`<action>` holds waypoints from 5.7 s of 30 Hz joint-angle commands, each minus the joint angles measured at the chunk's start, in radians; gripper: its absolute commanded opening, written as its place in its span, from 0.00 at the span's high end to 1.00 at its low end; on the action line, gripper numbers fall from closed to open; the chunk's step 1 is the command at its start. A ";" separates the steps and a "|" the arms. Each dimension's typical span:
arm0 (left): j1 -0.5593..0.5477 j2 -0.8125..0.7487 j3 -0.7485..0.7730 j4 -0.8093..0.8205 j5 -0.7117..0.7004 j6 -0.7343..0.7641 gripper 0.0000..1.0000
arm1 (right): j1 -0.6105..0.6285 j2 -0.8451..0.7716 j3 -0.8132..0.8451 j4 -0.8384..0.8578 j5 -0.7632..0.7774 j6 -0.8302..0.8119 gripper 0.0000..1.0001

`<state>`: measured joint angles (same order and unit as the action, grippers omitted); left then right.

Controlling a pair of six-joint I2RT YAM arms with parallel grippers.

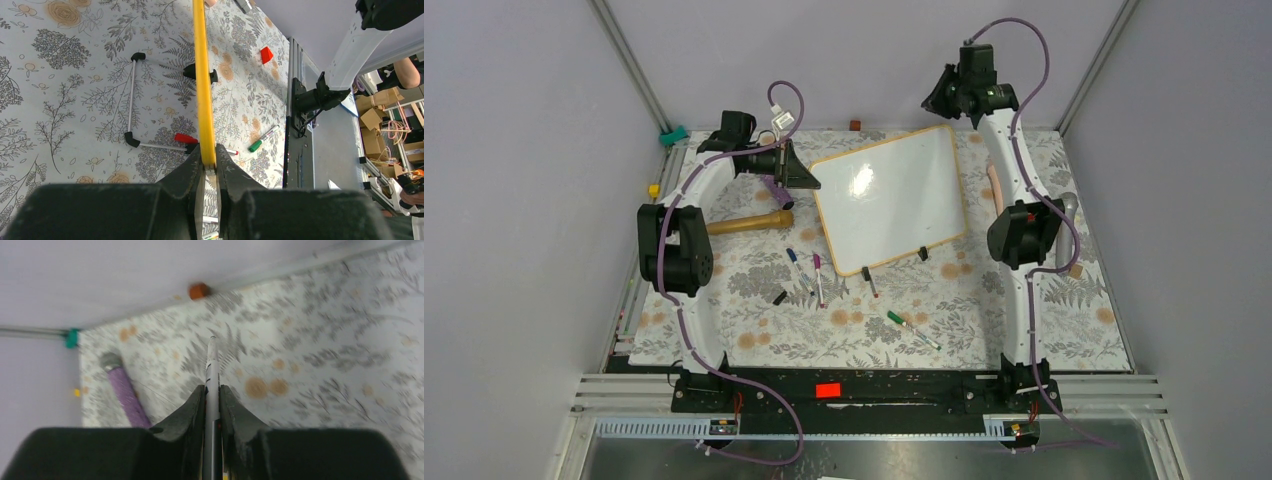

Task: Write a sentence on the whiteboard
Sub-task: Move the whiteboard to the center of the board, then write a sentence on the whiteboard.

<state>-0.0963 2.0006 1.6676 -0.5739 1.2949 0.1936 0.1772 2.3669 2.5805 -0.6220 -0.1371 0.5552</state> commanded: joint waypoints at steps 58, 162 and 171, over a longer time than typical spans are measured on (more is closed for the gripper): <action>-0.057 -0.048 -0.146 -0.060 -0.105 0.181 1.00 | 0.318 -0.988 -1.063 0.146 0.270 -0.150 1.00; -0.066 -0.090 -0.181 -0.060 -0.120 0.201 1.00 | 0.564 -0.826 -0.937 0.167 0.376 -0.255 1.00; -0.066 -0.088 -0.192 -0.061 -0.118 0.209 1.00 | 0.602 -0.707 -0.761 0.087 0.421 -0.321 1.00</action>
<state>-0.1135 1.8935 1.5295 -0.5583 1.2720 0.2672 0.7391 1.6100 1.6962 -0.4984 0.2291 0.2913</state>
